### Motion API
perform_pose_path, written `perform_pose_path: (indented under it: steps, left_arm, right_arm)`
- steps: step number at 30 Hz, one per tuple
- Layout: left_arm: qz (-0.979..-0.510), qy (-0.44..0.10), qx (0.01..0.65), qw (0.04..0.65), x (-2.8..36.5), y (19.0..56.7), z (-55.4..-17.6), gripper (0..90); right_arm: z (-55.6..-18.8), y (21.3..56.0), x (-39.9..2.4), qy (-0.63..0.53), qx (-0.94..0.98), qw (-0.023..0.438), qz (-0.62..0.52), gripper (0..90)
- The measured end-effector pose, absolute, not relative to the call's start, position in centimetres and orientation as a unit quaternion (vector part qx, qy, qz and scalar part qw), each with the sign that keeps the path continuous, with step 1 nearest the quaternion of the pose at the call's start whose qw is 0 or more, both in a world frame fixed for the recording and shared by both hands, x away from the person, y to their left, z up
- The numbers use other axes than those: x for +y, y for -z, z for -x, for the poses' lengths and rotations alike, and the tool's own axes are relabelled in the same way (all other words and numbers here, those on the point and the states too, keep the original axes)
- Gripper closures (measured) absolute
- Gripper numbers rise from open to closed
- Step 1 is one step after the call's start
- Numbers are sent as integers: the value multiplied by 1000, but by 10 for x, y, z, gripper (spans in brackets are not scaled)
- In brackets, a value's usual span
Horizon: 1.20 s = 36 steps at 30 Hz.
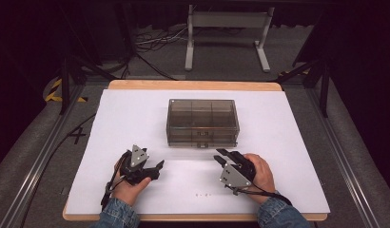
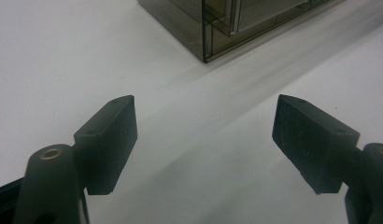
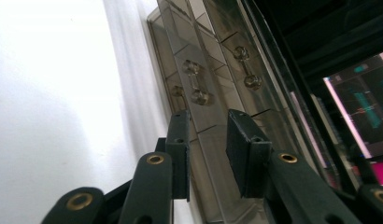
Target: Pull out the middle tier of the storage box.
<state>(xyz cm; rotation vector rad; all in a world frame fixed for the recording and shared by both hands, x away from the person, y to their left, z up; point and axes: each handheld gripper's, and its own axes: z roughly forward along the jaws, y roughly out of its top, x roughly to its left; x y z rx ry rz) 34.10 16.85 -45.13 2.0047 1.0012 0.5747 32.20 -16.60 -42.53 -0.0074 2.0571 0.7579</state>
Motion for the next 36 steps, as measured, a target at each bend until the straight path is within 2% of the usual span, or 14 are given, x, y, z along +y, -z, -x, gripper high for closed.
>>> perform_pose_path:
  steps: [4, 8, 13, 17, 18, 29, 33, 36]
  left_arm:
    - [-794, -226, 396, 402, 168, 452, -341, 227]
    - [-794, -225, 396, 402, 168, 452, -341, 227]
    - [-795, -226, 395, 402, 168, 452, -341, 226]
    - [-795, -225, 395, 402, 168, 452, -341, 226]
    - [-795, -225, 395, 402, 168, 452, -341, 226]
    - [-796, -225, 394, 400, 167, 452, -341, 226]
    - [-795, -225, 395, 401, 167, 452, -341, 225]
    - [-796, -225, 394, 400, 167, 452, -341, 225]
  right_arm:
    - [-324, 423, -168, -322, 842, 433, -10, 702]
    - [-329, 420, -169, -334, 854, 399, -26, 744]
    - [-329, 419, -171, -336, 861, 381, -32, 758]
    - [-333, 417, -170, -340, 871, 350, -53, 750]
    - [-335, 416, -170, -343, 880, 322, -67, 750]
    - [-342, 408, -170, -350, 902, 229, -105, 792]
    - [-344, 406, -168, -342, 910, 199, -119, 789]
    - [-344, 405, -168, -340, 911, 195, -125, 788]
